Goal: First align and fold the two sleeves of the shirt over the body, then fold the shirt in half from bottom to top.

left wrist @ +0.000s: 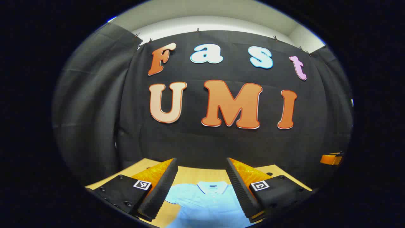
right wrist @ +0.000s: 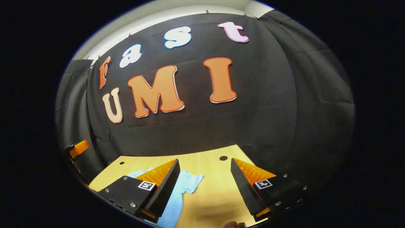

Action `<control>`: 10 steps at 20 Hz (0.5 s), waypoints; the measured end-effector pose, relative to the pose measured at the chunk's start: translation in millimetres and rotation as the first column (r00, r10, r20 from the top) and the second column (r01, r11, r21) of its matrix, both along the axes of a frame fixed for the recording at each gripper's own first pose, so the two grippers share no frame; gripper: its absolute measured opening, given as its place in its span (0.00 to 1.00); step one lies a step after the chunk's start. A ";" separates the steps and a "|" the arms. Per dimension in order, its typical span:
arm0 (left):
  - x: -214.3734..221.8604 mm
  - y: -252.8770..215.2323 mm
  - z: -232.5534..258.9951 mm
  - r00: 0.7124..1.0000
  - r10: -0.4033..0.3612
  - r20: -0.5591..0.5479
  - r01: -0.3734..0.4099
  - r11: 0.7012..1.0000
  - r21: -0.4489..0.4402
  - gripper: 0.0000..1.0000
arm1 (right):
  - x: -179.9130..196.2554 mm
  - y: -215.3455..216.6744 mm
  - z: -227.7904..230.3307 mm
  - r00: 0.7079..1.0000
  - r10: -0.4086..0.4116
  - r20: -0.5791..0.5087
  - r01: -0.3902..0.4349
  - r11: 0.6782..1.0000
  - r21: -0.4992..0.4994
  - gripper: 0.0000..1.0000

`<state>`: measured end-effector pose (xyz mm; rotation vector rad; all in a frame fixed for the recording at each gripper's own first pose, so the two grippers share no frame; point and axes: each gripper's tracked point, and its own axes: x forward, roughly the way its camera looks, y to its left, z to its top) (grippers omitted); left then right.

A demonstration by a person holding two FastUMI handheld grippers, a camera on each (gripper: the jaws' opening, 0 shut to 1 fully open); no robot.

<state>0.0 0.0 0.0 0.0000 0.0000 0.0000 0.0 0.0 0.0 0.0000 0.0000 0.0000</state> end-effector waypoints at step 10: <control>100.6 116.6 -7.5 0.998 -0.027 -0.055 0.024 0.999 -0.046 0.99 | 34.9 104.5 -0.7 0.998 -0.063 0.005 0.064 0.997 -0.049 0.98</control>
